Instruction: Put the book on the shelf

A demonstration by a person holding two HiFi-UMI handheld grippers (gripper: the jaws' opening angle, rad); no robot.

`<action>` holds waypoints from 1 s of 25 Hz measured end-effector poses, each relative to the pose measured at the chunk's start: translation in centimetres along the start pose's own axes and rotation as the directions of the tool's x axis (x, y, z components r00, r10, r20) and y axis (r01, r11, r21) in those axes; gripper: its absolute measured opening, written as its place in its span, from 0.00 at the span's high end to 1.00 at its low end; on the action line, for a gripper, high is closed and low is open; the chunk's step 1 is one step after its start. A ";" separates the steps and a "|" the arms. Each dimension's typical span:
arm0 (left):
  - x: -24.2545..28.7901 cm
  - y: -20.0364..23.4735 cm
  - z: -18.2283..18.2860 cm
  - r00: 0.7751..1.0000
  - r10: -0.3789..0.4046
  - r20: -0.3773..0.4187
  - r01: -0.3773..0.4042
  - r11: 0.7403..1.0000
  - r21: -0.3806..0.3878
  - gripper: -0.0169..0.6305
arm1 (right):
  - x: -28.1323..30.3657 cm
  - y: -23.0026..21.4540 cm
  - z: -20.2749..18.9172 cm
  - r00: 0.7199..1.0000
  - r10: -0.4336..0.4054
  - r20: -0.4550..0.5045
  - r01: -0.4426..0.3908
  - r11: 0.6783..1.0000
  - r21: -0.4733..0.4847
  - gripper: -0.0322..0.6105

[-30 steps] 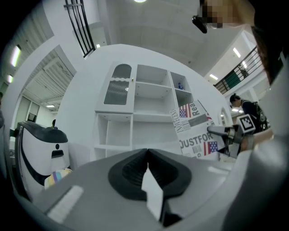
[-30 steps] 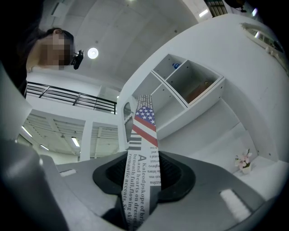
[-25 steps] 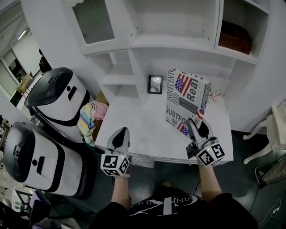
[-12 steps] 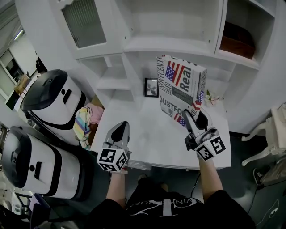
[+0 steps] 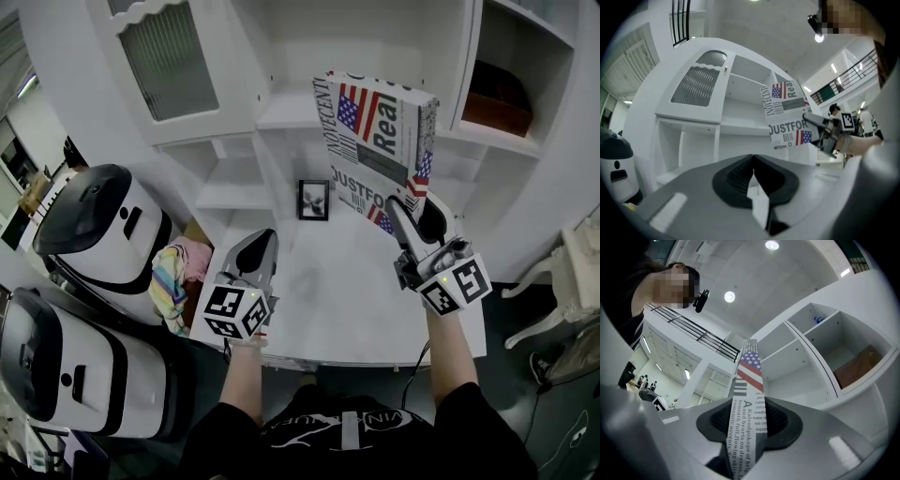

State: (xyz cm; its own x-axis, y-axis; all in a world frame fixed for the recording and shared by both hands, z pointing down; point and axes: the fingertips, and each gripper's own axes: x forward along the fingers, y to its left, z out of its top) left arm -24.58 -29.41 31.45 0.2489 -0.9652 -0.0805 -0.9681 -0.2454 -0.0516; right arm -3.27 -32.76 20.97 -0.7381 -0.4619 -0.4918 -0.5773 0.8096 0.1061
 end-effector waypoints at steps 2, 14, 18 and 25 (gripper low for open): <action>0.9 0.6 0.7 1.000 -0.015 0.001 0.015 1.000 0.010 0.97 | 1.3 -0.4 0.9 1.000 -0.004 0.017 0.005 1.000 -0.020 0.70; 4.7 2.9 2.9 0.995 -0.087 0.049 0.086 0.996 0.003 0.97 | 6.0 -3.1 6.9 0.990 -0.038 0.136 0.048 0.996 -0.071 0.70; 5.4 3.0 3.0 0.992 -0.103 0.068 0.104 0.995 -0.009 0.97 | 7.2 -3.8 8.1 0.990 -0.046 0.135 0.068 0.983 -0.168 0.70; 6.0 2.8 2.1 0.990 -0.121 0.077 0.124 0.991 -0.041 0.97 | 10.1 -5.9 6.7 0.994 -0.104 -0.017 0.075 0.807 -0.586 0.70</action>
State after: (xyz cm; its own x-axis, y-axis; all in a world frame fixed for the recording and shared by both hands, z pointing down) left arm -25.72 -35.74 28.71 0.3654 -0.9187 -0.1501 -0.9301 -0.3666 -0.0206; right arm -4.97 -39.73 9.56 -0.6797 -0.5498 -0.4854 -0.7255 0.4065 0.5554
